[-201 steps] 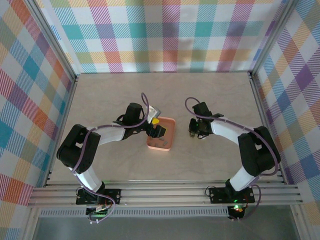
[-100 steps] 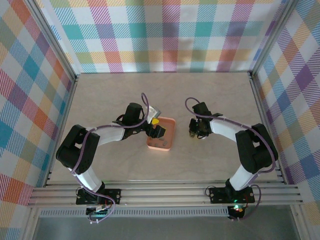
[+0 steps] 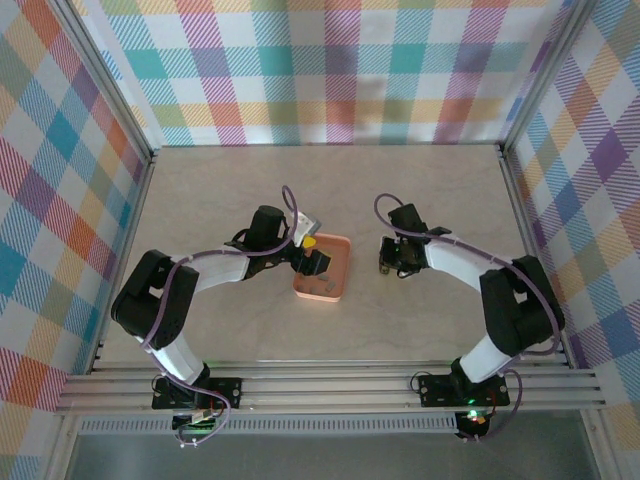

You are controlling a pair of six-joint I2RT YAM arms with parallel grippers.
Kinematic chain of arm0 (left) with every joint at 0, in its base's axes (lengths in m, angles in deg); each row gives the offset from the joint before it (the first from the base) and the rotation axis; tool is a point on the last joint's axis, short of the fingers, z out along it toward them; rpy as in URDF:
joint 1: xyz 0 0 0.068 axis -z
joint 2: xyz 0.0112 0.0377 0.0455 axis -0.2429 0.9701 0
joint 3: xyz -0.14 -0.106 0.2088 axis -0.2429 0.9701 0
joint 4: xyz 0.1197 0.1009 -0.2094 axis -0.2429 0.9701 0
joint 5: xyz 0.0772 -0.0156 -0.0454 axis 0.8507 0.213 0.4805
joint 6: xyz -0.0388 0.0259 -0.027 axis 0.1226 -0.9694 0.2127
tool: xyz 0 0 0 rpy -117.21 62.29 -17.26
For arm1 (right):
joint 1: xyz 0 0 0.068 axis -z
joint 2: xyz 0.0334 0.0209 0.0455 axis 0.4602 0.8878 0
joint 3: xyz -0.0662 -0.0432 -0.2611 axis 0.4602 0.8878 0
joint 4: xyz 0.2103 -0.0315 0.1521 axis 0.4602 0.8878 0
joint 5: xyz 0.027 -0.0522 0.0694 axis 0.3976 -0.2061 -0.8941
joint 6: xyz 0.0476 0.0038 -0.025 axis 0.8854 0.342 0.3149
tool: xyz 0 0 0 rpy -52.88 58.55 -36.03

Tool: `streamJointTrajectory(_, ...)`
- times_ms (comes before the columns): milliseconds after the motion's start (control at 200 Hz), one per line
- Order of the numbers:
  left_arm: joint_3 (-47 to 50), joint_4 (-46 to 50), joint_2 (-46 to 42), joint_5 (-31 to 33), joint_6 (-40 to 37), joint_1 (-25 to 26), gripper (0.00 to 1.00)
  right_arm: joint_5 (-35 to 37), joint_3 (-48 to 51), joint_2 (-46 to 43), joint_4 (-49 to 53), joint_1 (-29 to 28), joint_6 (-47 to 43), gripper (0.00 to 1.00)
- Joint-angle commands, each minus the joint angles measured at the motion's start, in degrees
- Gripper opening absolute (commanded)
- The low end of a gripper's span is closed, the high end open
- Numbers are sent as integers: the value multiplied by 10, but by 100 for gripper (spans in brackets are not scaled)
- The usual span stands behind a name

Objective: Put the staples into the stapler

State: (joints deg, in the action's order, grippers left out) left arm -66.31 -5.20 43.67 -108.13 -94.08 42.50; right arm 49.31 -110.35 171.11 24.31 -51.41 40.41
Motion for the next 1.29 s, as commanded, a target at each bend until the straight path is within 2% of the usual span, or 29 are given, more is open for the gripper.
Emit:
streamJointTrajectory(0, 3, 1, -29, 14, 41, 8, 86, -4, -1, -39, 22, -2, -6, 26)
streamJointTrajectory(120, 17, 17, -49, 34, 89, 7, 86, -10, -19, -60, 44, -13, -33, 26)
streamJointTrajectory(350, 13, 165, -94, 173, 205, 5, 87, 5, -101, -56, 110, -96, -139, 27)
streamJointTrajectory(515, 51, 198, -128, 210, 295, -7, 87, 41, -172, -11, 164, -170, -222, 29)
streamJointTrajectory(620, 82, 190, -146, 203, 347, -21, 88, 38, -209, 27, 179, -203, -274, 29)
streamJointTrajectory(775, 120, 186, -175, 198, 406, -47, 89, 21, -254, 83, 194, -221, -319, 30)
streamJointTrajectory(950, 166, 185, -228, 226, 461, -74, 90, -13, -288, 134, 205, -229, -353, 34)
streamJointTrajectory(1290, 191, 246, -344, 311, 468, -82, 89, -44, -330, 205, 186, -233, -412, 38)
